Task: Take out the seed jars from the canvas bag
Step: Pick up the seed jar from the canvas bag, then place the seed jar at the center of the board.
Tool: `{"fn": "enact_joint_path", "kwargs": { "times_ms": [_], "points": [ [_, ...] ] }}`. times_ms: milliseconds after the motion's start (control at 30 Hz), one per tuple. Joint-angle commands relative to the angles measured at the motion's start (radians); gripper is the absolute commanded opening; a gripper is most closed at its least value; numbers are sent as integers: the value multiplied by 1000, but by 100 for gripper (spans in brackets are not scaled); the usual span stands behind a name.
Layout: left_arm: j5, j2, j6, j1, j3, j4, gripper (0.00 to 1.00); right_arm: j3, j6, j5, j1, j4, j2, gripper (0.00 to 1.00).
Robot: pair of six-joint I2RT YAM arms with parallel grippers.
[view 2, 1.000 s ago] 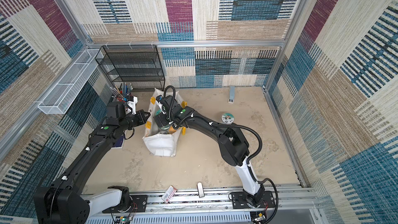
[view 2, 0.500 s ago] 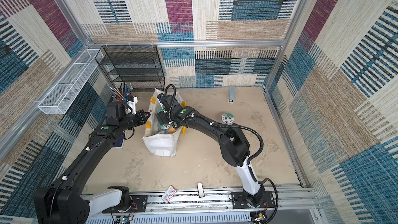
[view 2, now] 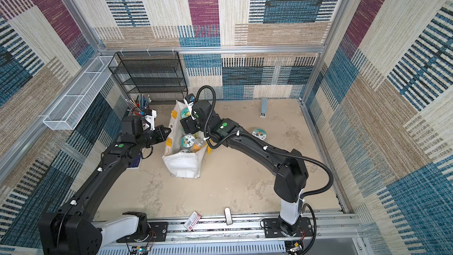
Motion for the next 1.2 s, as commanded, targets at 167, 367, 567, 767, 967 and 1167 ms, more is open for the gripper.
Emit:
{"fn": "enact_joint_path", "kwargs": {
  "times_ms": [167, 367, 567, 767, 967, 1167],
  "points": [
    [-7, 3, 19, 0, -1, -15, 0, -93, -30, 118, -13, 77, -176, 87],
    [-6, 5, 17, 0, 1, -15, 0, -189, -24, 180, -58, 70, -295, 87],
    [-9, 4, 22, 0, 0, -20, 0, -321, 13, 181, -153, 68, -397, 86],
    [-11, 4, 22, 1, -4, -20, 0, -478, 36, 163, -232, 119, -417, 86],
    [-4, 5, 16, 0, 1, -19, 0, -653, 52, 151, -261, 284, -357, 87],
    [-4, -1, 19, 1, 1, -22, 0, -745, 99, 147, -294, 401, -246, 88]
  ]
}}
